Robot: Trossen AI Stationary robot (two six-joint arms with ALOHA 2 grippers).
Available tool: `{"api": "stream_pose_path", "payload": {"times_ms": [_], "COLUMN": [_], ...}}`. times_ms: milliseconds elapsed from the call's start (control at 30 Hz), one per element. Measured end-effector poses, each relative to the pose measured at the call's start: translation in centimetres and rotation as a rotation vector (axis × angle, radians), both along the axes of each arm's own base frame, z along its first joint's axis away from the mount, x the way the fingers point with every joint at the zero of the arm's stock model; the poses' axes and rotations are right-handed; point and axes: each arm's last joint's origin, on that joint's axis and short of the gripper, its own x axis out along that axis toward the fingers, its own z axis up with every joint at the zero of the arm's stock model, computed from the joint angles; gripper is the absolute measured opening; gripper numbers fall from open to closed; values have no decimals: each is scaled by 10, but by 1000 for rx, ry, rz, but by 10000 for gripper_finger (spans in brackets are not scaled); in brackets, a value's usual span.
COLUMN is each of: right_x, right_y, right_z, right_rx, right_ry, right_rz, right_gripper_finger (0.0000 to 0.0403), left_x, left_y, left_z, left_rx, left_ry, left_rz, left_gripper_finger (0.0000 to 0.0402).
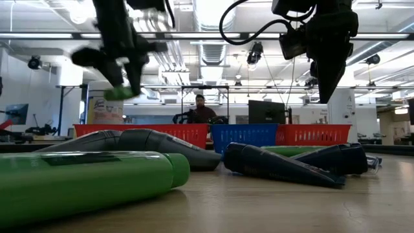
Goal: Pick & Place Travel size toiletries
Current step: Put the green shampoo into the left red bin
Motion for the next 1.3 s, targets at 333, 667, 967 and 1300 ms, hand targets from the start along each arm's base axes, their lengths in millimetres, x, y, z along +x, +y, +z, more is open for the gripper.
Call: {"api": "stream_pose_path", "payload": {"times_ms": [333,667,967,1300], "right_x": [0,1,1,1], "right_y": [-1,-1,-1,-1], "right_z": [0,0,0,0], "right_rx": [-15,-28,-33,-38], "right_ry": [0,-7,-12,-13], "right_rz": [-88,-93,-90,-61], "right_gripper_finger": [265,298,320,338], "left_x": [-3,-8,0,13], "left_y": [21,15,10,-58], "left_z": [-31,-51,-34,-4], "left_rx": [-73,-113,-87,-60], "left_ry": [12,-5,-34,-81], "left_rz": [-12,52,-68,-584], "left_gripper_finger": [137,203,257,257]}}
